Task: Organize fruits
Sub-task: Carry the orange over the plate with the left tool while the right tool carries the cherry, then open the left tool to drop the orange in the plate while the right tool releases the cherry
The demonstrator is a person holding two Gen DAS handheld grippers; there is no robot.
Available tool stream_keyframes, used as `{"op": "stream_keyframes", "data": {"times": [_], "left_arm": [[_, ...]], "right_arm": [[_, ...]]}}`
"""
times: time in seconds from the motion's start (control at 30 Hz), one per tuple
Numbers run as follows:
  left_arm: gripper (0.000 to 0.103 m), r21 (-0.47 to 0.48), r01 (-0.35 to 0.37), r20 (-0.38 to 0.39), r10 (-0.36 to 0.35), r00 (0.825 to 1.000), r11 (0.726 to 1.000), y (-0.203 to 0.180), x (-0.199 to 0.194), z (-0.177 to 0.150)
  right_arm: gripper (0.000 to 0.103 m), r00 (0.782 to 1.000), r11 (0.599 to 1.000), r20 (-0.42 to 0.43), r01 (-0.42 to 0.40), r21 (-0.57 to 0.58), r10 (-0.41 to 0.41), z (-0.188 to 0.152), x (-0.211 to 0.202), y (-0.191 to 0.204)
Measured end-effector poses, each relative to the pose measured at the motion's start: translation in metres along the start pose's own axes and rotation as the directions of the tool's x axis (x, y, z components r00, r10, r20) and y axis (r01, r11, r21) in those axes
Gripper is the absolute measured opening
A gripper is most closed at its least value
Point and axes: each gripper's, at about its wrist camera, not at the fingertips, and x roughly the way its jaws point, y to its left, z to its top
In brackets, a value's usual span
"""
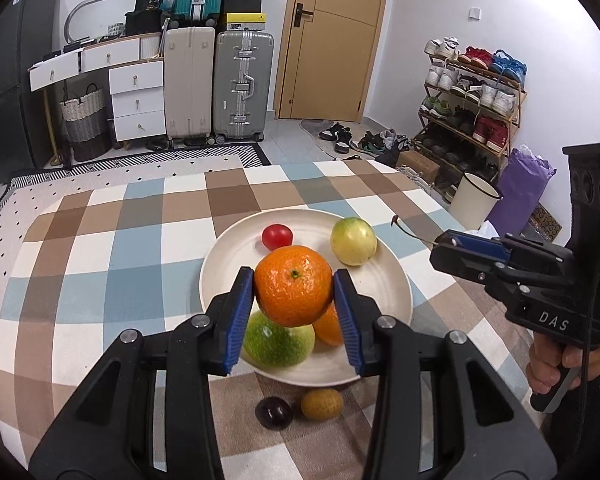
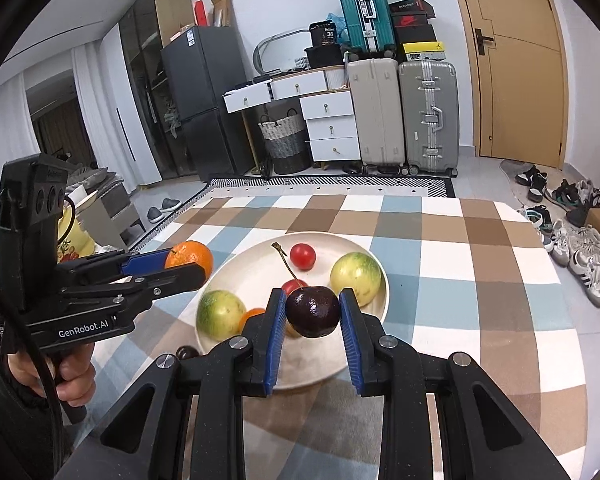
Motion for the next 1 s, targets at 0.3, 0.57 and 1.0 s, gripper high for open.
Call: {"op": "stream_keyframes", "data": {"times": [0.3, 0.57, 1.0], "left_arm": [[0.037, 0.004, 0.000, -0.019, 0.000, 1.000, 1.000, 0.012, 0.027, 0.010], [0.037, -0.033, -0.004, -0.055, 0.002, 0.998, 0.999, 0.030, 0.053, 0.009], [0.037, -0.067, -0.026, -0.083, 0.020, 0.996, 0.997, 0.034, 0.080, -0.004]], "right_arm": [[0.027, 1.000, 1.000, -0.023, 0.014, 0.021, -0.013, 0.005, 0.026, -0.007], [0.027, 0.999, 0.999, -0.051, 0.019, 0.040, -0.017, -0.005, 0.048, -0.015], [0.027, 0.995, 0.997, -0.085, 0.050, 0.057, -0.045, -0.015, 0.067, -0.020]]}}
